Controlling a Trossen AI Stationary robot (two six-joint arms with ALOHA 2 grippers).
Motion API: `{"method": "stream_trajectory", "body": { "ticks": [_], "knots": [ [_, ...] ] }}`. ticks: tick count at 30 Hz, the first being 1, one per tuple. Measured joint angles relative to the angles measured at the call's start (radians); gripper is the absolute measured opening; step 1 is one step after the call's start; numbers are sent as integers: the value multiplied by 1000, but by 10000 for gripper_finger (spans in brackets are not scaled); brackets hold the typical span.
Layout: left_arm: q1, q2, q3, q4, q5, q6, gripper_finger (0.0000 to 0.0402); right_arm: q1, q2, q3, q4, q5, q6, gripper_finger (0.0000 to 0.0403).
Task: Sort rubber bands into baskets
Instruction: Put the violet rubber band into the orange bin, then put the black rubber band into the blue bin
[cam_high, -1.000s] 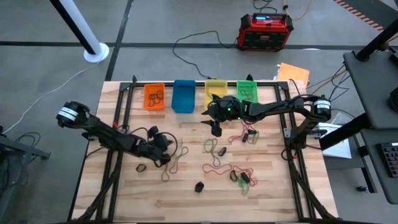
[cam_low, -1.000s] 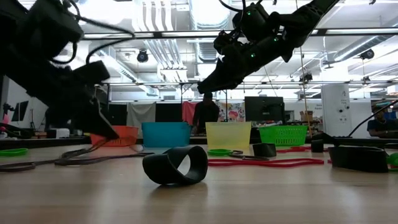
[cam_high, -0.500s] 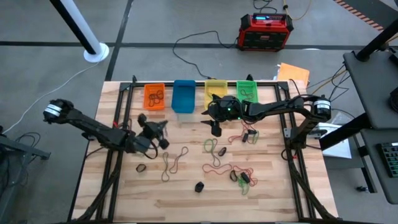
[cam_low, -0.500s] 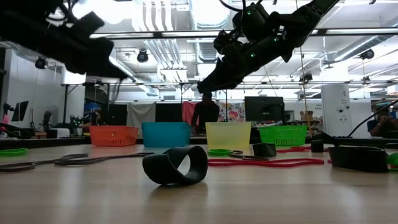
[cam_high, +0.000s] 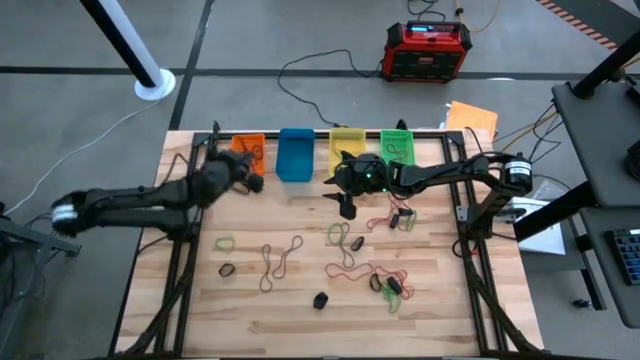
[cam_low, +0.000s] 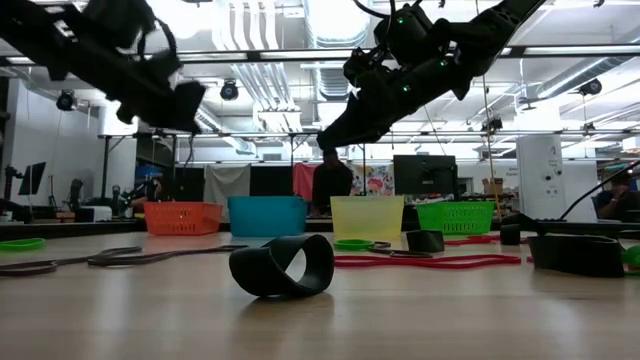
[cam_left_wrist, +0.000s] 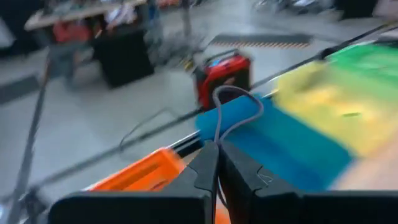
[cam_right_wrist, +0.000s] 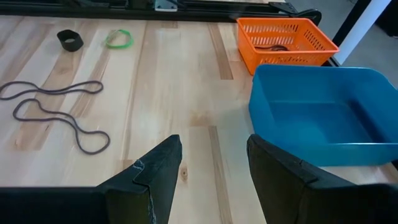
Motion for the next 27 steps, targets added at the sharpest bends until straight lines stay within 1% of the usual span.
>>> {"method": "stream_trajectory", "body": {
  "ticks": [3, 6, 7, 9, 11, 15, 19, 22, 27],
  "knots": [
    [184, 19, 0, -54, 146, -49, 0, 0, 0, 0, -2, 0, 5, 178],
    [330, 67, 0, -55, 286, -100, 0, 0, 0, 0, -2, 0, 8, 178],
    [364, 85, 0, -53, 309, -103, 0, 0, 0, 0, -2, 0, 8, 178],
    [406, 120, 0, -52, 321, -96, 0, 0, 0, 0, -1, 0, 9, 178],
    [425, 153, 0, -47, 323, -80, 0, 0, 0, 0, 0, 0, 20, 178],
    [426, 207, 0, -3, 324, -76, 0, 0, 0, 0, -1, 0, 27, 178],
    [427, 244, 3, 2, 295, -96, 7, 0, 0, 0, -1, 0, 48, 178],
    [427, 259, 20, -10, 296, -102, 28, 0, 0, 0, -1, 0, 56, 178],
    [426, 272, 64, -59, 297, -99, 78, 0, 0, 0, -4, 0, 95, 178]
  ]
}}
